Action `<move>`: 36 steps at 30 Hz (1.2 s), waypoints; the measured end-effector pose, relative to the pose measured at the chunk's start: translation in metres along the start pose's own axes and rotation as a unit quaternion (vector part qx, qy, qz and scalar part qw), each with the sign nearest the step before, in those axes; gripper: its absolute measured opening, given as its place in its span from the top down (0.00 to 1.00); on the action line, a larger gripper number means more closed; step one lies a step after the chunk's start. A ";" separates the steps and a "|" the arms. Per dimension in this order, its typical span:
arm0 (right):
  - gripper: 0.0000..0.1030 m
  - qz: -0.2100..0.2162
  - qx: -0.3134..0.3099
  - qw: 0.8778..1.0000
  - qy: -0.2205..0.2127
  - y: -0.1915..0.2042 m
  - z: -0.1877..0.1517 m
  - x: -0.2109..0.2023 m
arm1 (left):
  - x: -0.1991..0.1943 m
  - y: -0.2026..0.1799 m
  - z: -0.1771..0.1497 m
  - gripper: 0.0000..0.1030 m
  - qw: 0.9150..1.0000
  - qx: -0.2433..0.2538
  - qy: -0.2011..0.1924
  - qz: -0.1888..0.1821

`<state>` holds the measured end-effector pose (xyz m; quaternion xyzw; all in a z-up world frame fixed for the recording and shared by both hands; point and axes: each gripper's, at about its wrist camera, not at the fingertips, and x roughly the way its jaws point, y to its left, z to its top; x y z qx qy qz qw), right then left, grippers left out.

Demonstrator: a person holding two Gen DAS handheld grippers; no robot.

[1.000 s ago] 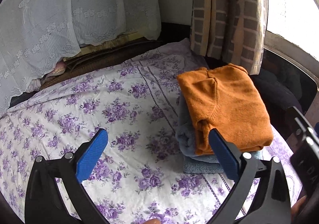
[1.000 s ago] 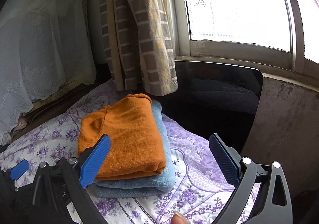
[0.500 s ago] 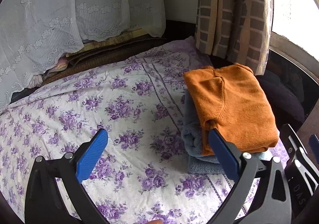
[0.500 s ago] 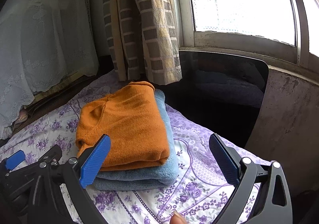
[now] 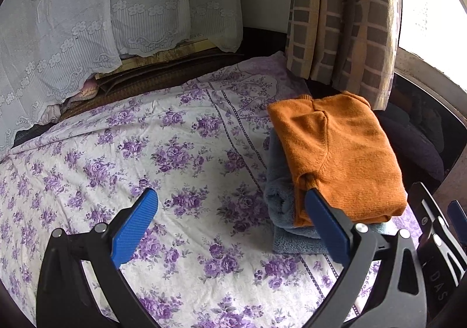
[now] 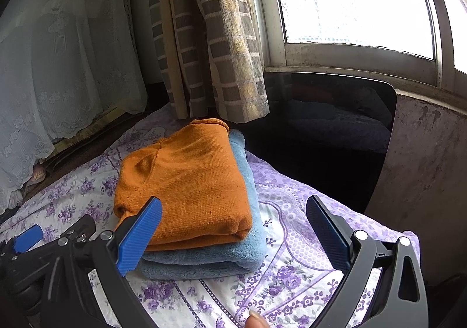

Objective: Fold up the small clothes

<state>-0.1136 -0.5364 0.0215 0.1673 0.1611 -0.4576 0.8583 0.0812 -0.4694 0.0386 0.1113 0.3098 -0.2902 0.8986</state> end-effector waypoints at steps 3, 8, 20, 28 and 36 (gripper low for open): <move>0.04 0.001 0.000 1.000 0.000 0.000 0.000 0.000 | -0.002 0.000 0.000 0.05 1.000 0.003 -0.009 0.005; 0.04 0.000 0.000 1.000 -0.001 0.000 0.000 -0.001 | -0.007 -0.001 0.000 0.05 0.999 0.012 -0.024 0.019; 0.04 0.001 0.001 1.000 -0.003 0.000 0.000 -0.002 | -0.007 -0.001 0.000 0.05 1.000 0.010 -0.022 0.016; 0.04 0.001 0.001 1.000 -0.004 0.000 0.000 -0.001 | -0.006 0.000 0.000 0.05 1.000 0.008 -0.020 0.015; 0.04 0.001 0.001 1.000 -0.004 0.000 0.000 -0.002 | -0.006 -0.001 0.000 0.05 1.000 0.008 -0.019 0.015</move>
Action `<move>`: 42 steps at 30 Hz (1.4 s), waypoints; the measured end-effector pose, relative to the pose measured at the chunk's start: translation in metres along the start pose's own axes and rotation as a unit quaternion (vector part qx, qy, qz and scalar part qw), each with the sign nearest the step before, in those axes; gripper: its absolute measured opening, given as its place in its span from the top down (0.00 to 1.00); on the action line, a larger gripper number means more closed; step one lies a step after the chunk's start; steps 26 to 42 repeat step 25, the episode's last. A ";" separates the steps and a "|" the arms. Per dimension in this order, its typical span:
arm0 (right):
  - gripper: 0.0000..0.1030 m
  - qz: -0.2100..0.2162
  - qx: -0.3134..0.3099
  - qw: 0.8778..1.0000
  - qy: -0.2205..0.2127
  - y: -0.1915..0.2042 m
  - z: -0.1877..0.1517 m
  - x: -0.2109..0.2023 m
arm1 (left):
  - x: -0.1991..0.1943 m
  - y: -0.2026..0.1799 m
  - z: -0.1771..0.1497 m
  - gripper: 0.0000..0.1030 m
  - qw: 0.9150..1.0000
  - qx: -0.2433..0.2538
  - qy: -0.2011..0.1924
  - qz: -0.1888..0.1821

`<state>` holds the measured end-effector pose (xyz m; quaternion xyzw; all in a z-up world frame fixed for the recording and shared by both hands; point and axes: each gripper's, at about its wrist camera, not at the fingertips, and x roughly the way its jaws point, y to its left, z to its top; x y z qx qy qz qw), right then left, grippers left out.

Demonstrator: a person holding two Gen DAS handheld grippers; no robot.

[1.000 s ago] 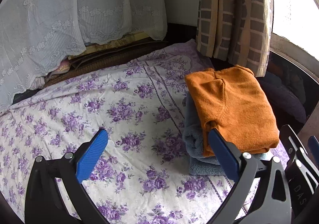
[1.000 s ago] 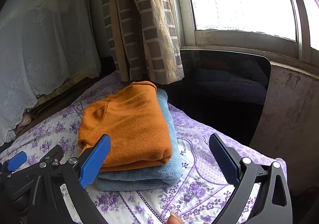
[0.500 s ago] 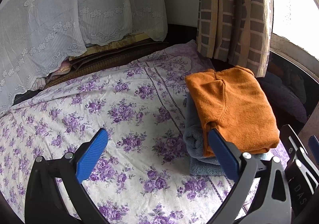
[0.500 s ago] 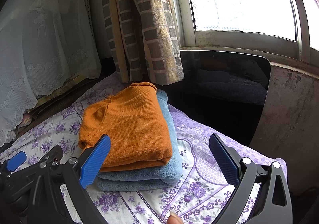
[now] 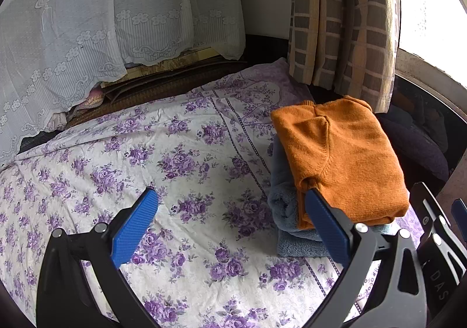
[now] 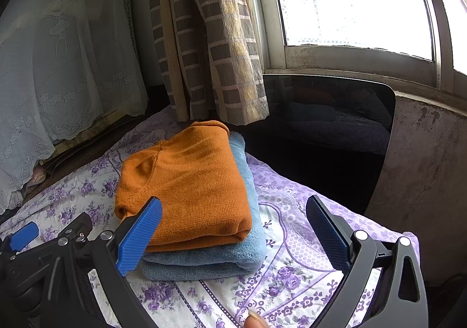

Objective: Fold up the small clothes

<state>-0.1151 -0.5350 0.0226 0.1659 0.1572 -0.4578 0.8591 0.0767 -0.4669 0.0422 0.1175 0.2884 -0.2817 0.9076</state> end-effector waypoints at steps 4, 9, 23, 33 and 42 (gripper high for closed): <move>0.04 0.000 0.000 1.000 0.000 0.000 0.000 0.000 | 0.000 0.000 -0.001 0.05 1.000 -0.001 0.000 0.000; 0.04 0.000 0.000 1.000 -0.001 0.000 0.000 0.000 | 0.000 0.000 -0.001 0.04 1.000 -0.001 0.001 -0.001; 0.04 0.001 0.004 1.000 -0.006 -0.002 0.002 -0.002 | 0.002 0.001 0.000 0.05 1.000 -0.014 0.008 -0.008; 0.04 0.001 0.005 1.000 -0.006 -0.002 0.002 -0.002 | 0.002 0.001 0.000 0.05 1.000 -0.014 0.008 -0.010; 0.04 0.001 0.005 1.000 -0.006 -0.002 0.002 -0.002 | 0.002 0.001 0.000 0.05 1.000 -0.014 0.008 -0.010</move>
